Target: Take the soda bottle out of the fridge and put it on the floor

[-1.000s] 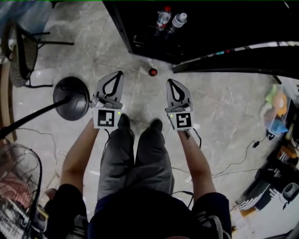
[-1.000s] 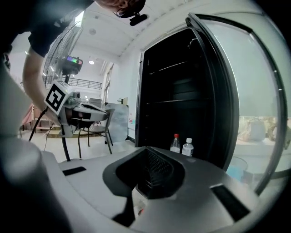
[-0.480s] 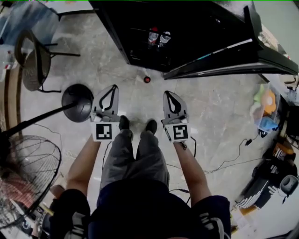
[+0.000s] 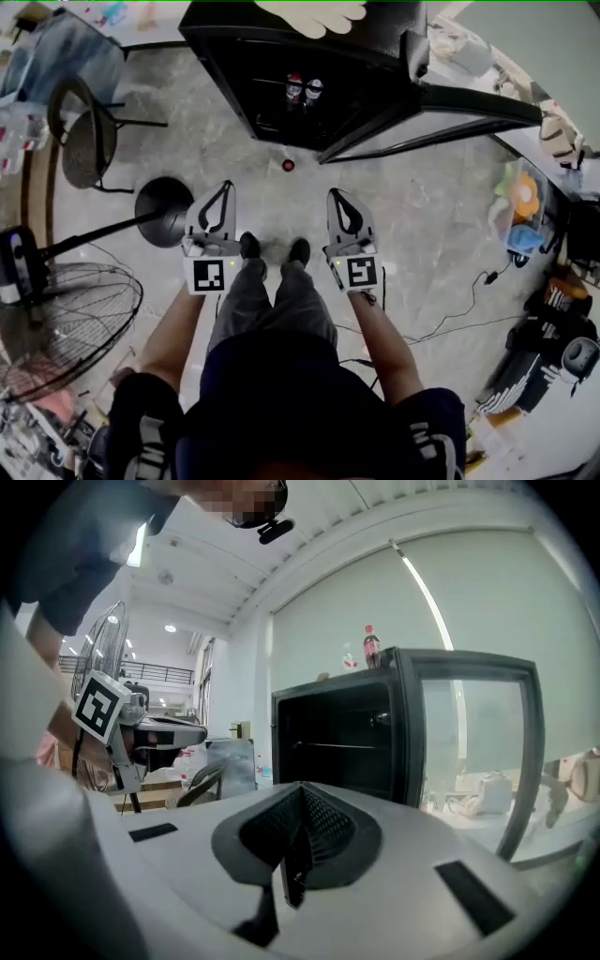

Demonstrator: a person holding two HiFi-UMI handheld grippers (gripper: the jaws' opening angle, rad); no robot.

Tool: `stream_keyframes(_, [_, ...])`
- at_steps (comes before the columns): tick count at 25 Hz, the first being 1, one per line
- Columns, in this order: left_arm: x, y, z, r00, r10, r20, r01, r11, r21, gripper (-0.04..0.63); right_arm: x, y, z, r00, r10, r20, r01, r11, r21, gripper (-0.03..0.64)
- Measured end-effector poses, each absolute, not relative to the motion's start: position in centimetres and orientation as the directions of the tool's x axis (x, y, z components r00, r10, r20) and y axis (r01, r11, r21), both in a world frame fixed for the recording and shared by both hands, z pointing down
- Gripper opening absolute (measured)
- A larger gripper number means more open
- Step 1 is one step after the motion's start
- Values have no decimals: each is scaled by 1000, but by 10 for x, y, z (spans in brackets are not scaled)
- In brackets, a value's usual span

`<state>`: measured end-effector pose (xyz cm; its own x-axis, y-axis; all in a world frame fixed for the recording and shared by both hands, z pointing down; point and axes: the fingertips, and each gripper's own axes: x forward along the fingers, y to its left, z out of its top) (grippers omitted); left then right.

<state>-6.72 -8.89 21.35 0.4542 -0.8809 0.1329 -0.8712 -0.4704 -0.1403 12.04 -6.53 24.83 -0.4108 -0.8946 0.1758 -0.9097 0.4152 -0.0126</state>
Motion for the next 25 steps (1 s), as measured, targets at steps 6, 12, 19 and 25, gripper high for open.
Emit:
stream_keyframes(6, [-64, -66, 158, 445, -889, 110, -881, -456, -125, 23, 141, -45, 190, -387, -904, 184, -921, 390, -23, 20])
stream_keyframes(12, [-67, -43, 117, 440, -892, 103, -885, -450, -118, 23, 150, -21, 147, -375, -913, 160, -926, 378, -13, 20])
stream_keyframes(19, [-70, -20, 83, 448, -890, 83, -883, -455, -114, 23, 158, 4, 113, -345, -925, 162, -938, 347, -15, 20])
stream_keyframes(25, [-73, -1, 72, 449, -888, 96, -884, -458, -94, 23, 153, 24, 89, -343, -926, 158, -938, 347, -2, 21])
